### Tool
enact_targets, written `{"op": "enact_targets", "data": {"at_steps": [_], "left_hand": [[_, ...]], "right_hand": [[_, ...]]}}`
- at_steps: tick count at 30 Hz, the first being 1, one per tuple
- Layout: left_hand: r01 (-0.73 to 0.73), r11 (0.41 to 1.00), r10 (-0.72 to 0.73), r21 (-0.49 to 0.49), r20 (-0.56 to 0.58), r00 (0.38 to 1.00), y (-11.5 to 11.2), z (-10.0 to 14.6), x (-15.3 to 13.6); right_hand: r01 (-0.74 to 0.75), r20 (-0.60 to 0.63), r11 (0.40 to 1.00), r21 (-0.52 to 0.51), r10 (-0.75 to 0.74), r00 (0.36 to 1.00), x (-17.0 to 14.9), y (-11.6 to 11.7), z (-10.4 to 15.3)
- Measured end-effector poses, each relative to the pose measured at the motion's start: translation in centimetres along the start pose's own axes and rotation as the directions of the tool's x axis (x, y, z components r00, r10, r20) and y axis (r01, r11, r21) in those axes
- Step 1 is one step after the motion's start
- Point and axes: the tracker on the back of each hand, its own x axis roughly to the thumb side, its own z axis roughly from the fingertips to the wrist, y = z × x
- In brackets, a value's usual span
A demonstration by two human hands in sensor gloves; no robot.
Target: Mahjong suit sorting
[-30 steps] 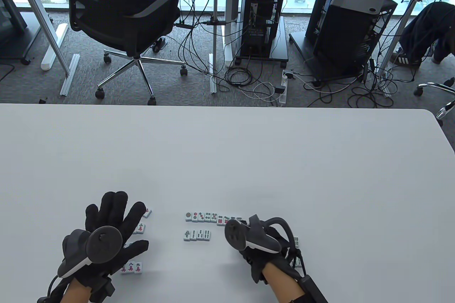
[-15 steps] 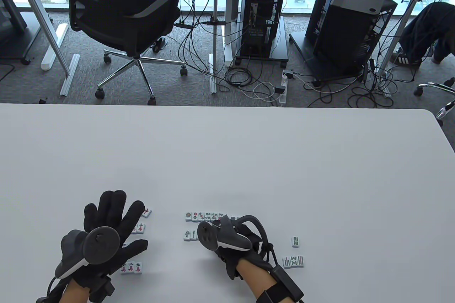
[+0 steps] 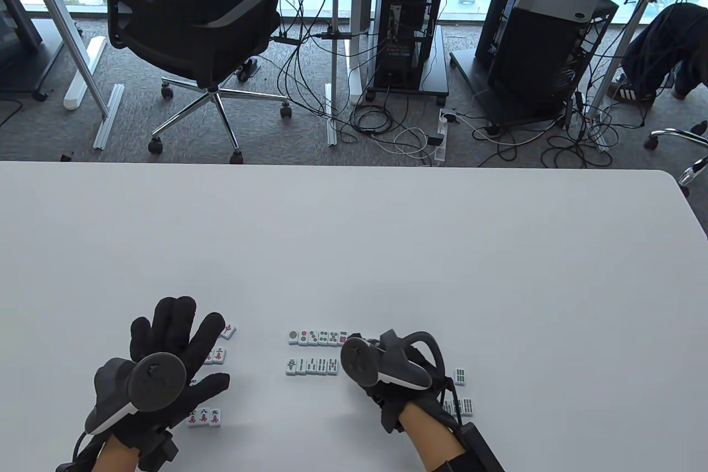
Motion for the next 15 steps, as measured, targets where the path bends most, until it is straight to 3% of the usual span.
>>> {"op": "enact_targets", "data": {"at_steps": [8, 15], "left_hand": [[0.008, 1.0, -0.008, -0.004, 0.0, 1.0, -0.1, 0.0, 0.0], [0.015, 1.0, -0.015, -0.014, -0.003, 1.0, -0.3, 0.0, 0.0]], "right_hand": [[-0.044, -0.238, 0.993, 0.106, 0.069, 0.969, -7.9, -0.3, 3.1], [-0.073, -0.306, 0.962, 0.263, 0.155, 0.939, -10.3, 2.0, 4.7]]}}
